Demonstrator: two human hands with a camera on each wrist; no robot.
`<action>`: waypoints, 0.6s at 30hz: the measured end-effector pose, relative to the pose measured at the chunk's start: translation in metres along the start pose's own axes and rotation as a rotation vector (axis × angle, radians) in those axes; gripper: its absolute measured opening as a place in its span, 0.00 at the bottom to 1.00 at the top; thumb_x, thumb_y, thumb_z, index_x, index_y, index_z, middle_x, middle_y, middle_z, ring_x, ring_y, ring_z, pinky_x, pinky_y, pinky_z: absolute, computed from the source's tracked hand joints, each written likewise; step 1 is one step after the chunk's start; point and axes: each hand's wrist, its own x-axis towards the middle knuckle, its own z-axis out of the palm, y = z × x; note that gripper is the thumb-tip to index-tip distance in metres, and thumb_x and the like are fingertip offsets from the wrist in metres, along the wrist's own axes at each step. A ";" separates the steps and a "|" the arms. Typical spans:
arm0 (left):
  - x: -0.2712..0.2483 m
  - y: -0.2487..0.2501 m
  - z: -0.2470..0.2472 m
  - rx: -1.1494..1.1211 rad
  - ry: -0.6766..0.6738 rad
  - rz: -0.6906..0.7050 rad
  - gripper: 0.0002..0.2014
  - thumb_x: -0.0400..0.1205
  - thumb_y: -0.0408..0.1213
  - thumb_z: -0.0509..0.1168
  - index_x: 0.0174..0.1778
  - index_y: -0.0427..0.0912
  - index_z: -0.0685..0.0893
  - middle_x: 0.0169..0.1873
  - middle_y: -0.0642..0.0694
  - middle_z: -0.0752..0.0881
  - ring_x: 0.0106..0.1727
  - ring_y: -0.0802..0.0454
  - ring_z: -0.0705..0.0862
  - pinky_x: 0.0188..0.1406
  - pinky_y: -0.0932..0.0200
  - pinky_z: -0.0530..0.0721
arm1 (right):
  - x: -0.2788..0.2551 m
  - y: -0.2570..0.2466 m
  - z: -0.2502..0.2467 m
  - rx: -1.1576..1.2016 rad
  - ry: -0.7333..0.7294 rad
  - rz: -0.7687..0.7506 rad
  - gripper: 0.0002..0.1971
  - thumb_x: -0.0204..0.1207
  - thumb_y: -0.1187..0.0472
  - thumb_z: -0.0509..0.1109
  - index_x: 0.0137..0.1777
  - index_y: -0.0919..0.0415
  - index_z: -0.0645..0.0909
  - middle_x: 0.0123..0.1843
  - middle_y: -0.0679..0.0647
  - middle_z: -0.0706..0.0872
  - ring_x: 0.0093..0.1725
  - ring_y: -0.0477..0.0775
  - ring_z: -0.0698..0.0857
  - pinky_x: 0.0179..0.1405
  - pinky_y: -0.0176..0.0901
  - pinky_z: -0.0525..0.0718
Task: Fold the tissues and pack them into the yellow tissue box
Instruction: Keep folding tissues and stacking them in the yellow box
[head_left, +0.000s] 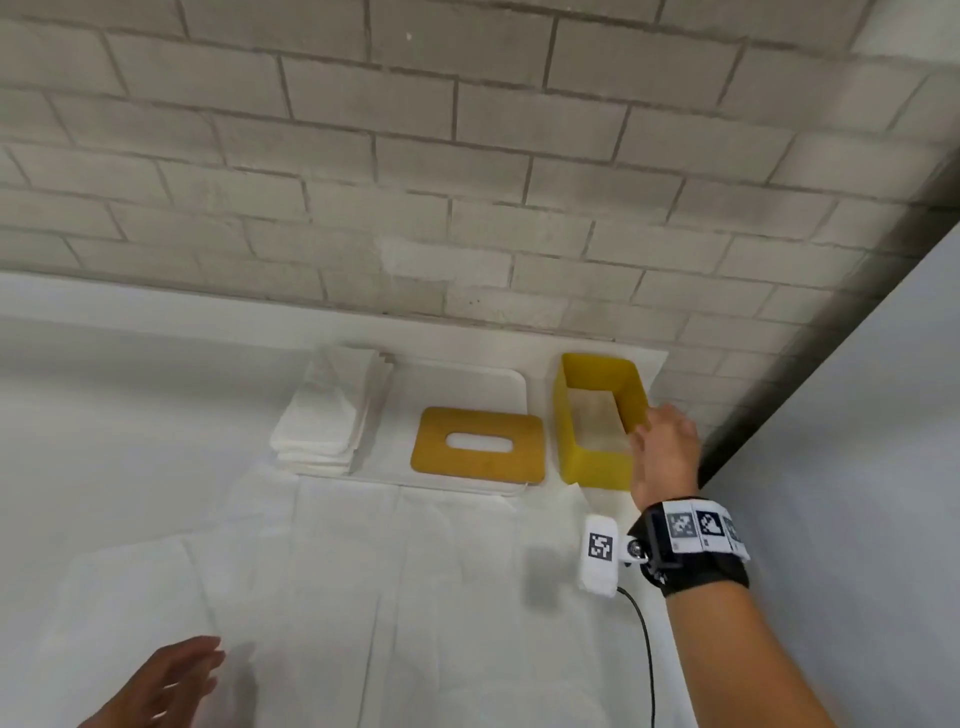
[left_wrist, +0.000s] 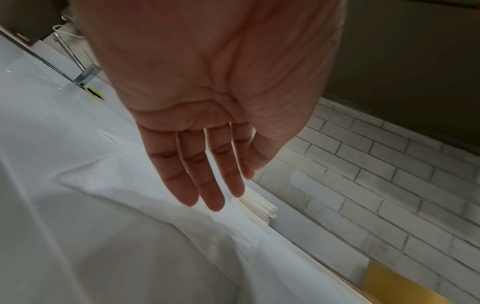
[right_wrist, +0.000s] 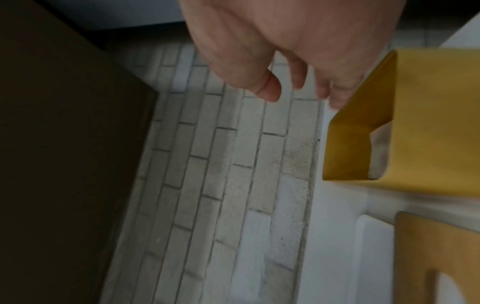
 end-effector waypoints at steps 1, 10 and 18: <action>-0.008 0.009 0.005 0.096 0.036 0.050 0.05 0.83 0.37 0.73 0.49 0.53 0.90 0.50 0.42 0.95 0.38 0.62 0.93 0.38 0.76 0.86 | -0.018 0.006 -0.009 0.039 -0.038 -0.042 0.09 0.84 0.65 0.66 0.59 0.53 0.82 0.60 0.56 0.84 0.58 0.55 0.83 0.59 0.45 0.82; -0.043 0.031 0.037 0.351 -0.043 0.217 0.15 0.85 0.31 0.69 0.54 0.62 0.86 0.45 0.72 0.91 0.47 0.71 0.91 0.47 0.72 0.86 | -0.126 0.104 -0.070 -1.014 -0.502 -0.078 0.17 0.83 0.58 0.72 0.71 0.51 0.79 0.64 0.51 0.85 0.54 0.50 0.86 0.58 0.43 0.78; -0.062 0.036 0.057 0.342 -0.189 0.273 0.13 0.87 0.35 0.67 0.58 0.63 0.86 0.49 0.74 0.90 0.50 0.69 0.90 0.48 0.71 0.87 | -0.146 0.136 -0.046 -1.480 -0.597 -0.241 0.34 0.79 0.48 0.72 0.83 0.49 0.64 0.79 0.57 0.67 0.77 0.63 0.68 0.72 0.53 0.73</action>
